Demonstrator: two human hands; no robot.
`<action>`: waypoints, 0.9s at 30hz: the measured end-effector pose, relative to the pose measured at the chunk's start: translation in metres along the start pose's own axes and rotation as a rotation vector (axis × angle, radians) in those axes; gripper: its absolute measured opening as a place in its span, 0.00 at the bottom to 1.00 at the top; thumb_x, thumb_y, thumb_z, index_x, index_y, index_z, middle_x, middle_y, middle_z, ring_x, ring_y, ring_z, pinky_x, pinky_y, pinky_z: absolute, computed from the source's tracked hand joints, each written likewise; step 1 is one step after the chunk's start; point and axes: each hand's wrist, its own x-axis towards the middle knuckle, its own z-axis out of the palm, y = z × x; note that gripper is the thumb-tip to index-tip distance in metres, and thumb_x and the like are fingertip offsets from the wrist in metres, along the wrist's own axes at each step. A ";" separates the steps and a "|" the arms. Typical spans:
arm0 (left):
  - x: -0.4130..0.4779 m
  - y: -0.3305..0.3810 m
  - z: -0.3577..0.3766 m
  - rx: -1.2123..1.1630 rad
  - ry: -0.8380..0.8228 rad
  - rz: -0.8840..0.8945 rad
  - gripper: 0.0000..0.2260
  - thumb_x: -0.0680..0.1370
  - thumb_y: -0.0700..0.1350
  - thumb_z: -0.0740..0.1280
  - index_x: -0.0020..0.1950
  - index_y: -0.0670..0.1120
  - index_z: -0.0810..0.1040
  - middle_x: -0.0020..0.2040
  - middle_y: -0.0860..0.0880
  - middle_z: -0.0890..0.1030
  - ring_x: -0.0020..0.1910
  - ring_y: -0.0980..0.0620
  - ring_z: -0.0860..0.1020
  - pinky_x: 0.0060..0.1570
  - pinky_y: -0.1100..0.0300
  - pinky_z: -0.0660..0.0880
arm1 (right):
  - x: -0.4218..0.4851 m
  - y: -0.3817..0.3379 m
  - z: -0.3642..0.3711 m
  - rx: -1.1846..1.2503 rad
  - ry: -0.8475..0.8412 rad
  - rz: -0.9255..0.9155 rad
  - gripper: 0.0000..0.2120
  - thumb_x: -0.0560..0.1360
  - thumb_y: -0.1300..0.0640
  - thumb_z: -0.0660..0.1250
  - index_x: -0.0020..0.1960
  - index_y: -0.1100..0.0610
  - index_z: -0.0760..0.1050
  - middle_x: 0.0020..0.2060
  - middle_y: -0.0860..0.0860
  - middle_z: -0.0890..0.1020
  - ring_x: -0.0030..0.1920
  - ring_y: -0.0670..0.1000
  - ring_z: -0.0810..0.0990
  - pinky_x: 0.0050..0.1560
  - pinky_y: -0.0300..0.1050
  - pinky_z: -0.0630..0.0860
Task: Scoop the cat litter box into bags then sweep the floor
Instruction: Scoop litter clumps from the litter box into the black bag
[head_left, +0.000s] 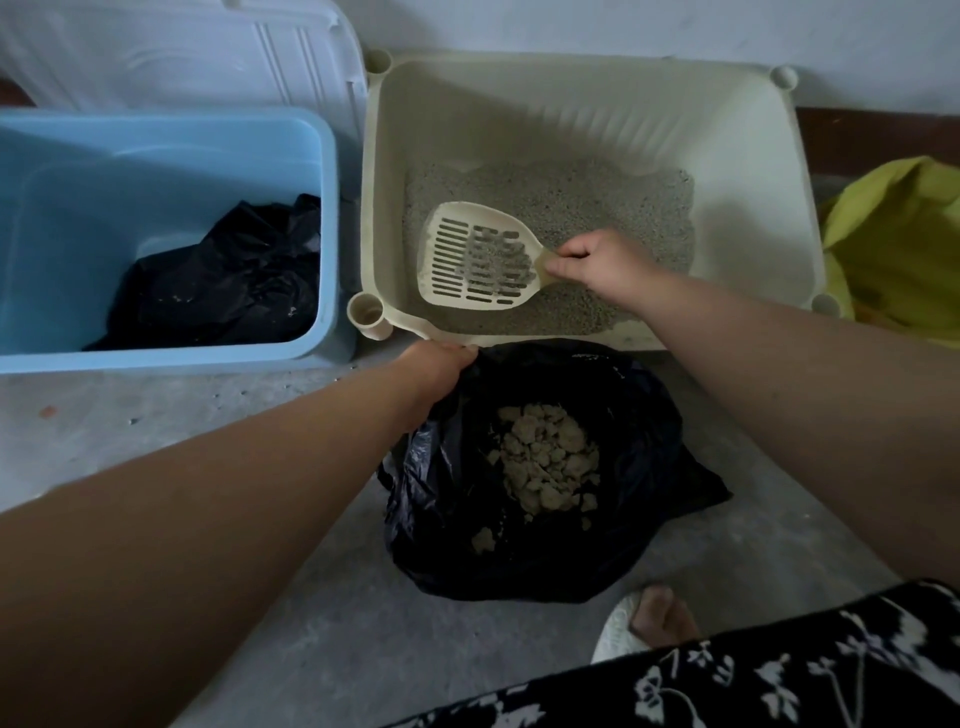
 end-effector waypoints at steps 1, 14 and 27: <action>0.000 0.000 0.000 0.000 -0.003 0.000 0.17 0.79 0.50 0.65 0.66 0.45 0.76 0.64 0.44 0.77 0.63 0.43 0.75 0.68 0.48 0.69 | -0.001 -0.001 -0.001 -0.024 0.003 -0.004 0.18 0.75 0.44 0.67 0.59 0.52 0.79 0.52 0.48 0.82 0.50 0.51 0.79 0.52 0.45 0.73; -0.004 0.001 -0.003 -0.085 -0.140 -0.013 0.15 0.75 0.48 0.71 0.59 0.46 0.80 0.56 0.44 0.82 0.54 0.46 0.81 0.58 0.53 0.76 | -0.020 0.008 -0.021 -0.069 -0.022 -0.010 0.18 0.76 0.45 0.66 0.60 0.56 0.79 0.55 0.52 0.81 0.49 0.51 0.78 0.53 0.46 0.71; -0.013 0.000 0.001 -0.069 -0.024 0.092 0.12 0.78 0.41 0.67 0.60 0.42 0.80 0.55 0.42 0.82 0.53 0.46 0.80 0.57 0.54 0.75 | -0.093 0.027 -0.046 -0.264 -0.132 -0.111 0.15 0.73 0.47 0.70 0.57 0.52 0.81 0.47 0.46 0.82 0.48 0.47 0.78 0.52 0.44 0.72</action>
